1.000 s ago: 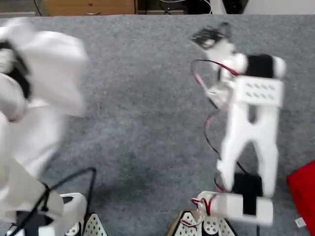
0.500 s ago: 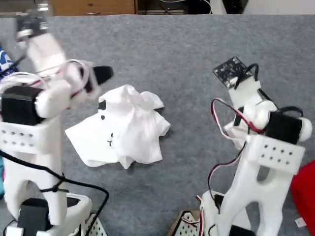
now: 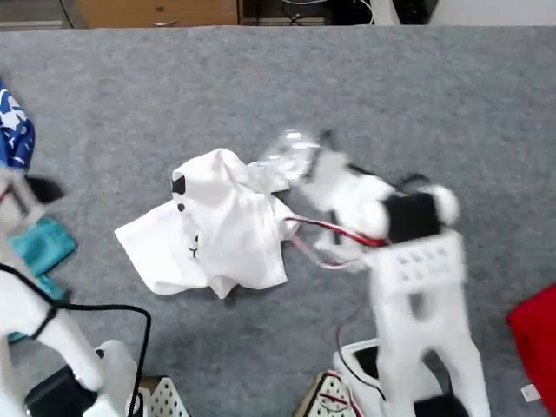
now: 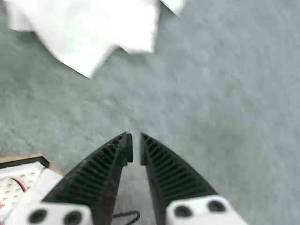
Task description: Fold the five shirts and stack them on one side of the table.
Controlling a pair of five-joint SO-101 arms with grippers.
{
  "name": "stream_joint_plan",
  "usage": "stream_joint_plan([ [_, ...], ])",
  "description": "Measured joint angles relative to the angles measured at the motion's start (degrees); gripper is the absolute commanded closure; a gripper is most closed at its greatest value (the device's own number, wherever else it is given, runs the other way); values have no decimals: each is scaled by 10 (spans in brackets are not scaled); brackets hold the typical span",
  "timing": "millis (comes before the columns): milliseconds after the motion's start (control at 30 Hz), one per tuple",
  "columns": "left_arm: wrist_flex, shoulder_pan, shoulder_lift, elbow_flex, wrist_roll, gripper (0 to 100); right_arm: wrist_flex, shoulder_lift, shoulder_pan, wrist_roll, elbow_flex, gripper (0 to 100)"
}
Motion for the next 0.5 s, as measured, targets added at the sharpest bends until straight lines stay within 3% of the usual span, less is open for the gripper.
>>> stream_joint_plan([
  [133, -1, -82, -1, 57, -65, 975, -25, 121, -64, -14, -62, 764],
  [267, -1, -129, -1, 100, -119, 979, -27, 276, -121, -30, -185, 750],
  [500, -1, -218, -1, 155, -130, 981, -10, 577, -189, -33, -444, 752],
])
